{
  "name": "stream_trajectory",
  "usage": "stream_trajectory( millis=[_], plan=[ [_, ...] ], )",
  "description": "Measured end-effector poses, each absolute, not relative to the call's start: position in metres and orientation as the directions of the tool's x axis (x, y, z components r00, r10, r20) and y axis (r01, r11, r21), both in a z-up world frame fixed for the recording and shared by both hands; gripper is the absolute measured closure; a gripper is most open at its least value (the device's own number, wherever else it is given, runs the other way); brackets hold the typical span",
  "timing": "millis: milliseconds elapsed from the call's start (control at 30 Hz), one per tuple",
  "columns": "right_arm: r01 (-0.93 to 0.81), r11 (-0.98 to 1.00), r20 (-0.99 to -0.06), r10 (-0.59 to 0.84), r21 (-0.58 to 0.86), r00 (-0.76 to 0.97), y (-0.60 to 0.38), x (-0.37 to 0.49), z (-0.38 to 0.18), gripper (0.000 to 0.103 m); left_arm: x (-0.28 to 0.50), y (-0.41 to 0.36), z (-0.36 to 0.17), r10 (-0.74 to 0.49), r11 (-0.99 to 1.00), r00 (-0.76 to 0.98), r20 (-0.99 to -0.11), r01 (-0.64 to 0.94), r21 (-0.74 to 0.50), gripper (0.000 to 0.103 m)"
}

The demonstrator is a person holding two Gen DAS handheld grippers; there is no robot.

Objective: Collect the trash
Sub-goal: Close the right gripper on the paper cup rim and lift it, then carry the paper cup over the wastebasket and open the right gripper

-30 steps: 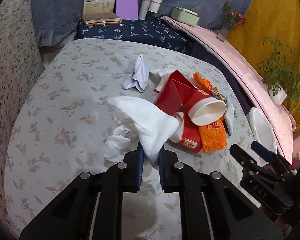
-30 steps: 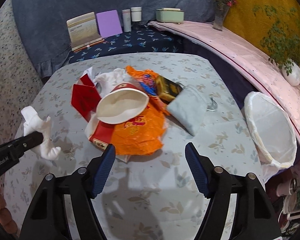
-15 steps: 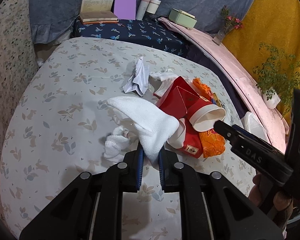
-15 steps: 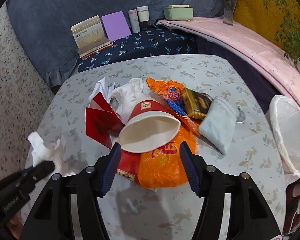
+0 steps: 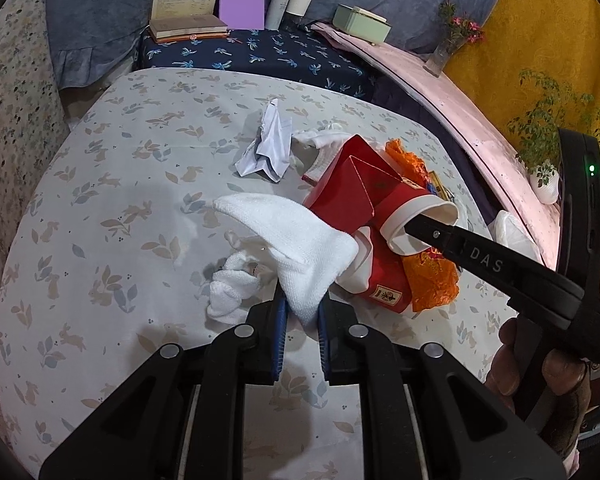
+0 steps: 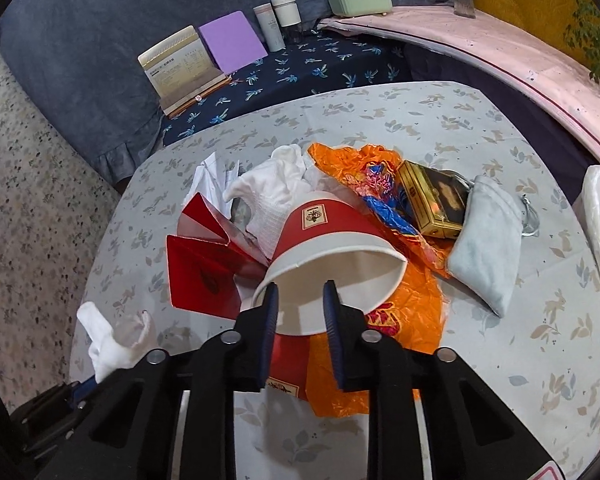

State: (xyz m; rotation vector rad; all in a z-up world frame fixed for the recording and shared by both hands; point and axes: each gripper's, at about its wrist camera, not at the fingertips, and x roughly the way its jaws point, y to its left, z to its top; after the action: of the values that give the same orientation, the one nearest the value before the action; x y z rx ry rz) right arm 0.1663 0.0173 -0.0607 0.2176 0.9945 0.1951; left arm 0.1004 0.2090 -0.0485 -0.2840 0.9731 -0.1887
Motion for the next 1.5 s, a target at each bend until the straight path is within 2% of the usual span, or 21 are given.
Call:
stream_trajectory(
  millis=[67, 133, 200, 367, 833, 1033, 1500],
  plan=[
    [-0.062, 0.957, -0.802, 0.272, 0.283, 0.531, 0.017, 0.167, -0.06, 0.095, 0.101, 0.206, -0.047, -0.278, 0.949, 0.553, -0.785, 0.033, -0.313, 0.09],
    [-0.065, 0.953, -0.798, 0.285, 0.296, 0.532, 0.017, 0.167, -0.06, 0.097, 0.1, 0.203, -0.046, -0.275, 0.951, 0.555, -0.785, 0.037, -0.307, 0.09],
    [-0.069, 0.948, -0.796, 0.3, 0.311, 0.526, 0.017, 0.165, -0.058, 0.097, 0.1, 0.202, -0.044, -0.272, 0.952, 0.559, -0.783, 0.039, -0.304, 0.09],
    [-0.062, 0.943, -0.791, 0.308, 0.326, 0.528, 0.014, 0.157, -0.055, 0.087, 0.098, 0.202, -0.042, -0.265, 0.954, 0.57, -0.778, 0.038, -0.297, 0.09],
    [-0.077, 0.936, -0.781, 0.33, 0.343, 0.531, 0.022, 0.167, -0.053, 0.087, 0.102, 0.202, -0.043, -0.255, 0.958, 0.573, -0.779, 0.037, -0.286, 0.09],
    [-0.076, 0.931, -0.775, 0.342, 0.358, 0.532, 0.02, 0.165, -0.054, 0.099, 0.103, 0.201, -0.04, -0.252, 0.958, 0.578, -0.776, 0.038, -0.283, 0.09],
    [-0.057, 0.934, -0.681, 0.299, 0.354, 0.668, -0.028, 0.126, -0.003, 0.099, 0.101, 0.153, -0.01, -0.302, 0.951, 0.6, -0.74, 0.139, -0.276, 0.09]
  ],
)
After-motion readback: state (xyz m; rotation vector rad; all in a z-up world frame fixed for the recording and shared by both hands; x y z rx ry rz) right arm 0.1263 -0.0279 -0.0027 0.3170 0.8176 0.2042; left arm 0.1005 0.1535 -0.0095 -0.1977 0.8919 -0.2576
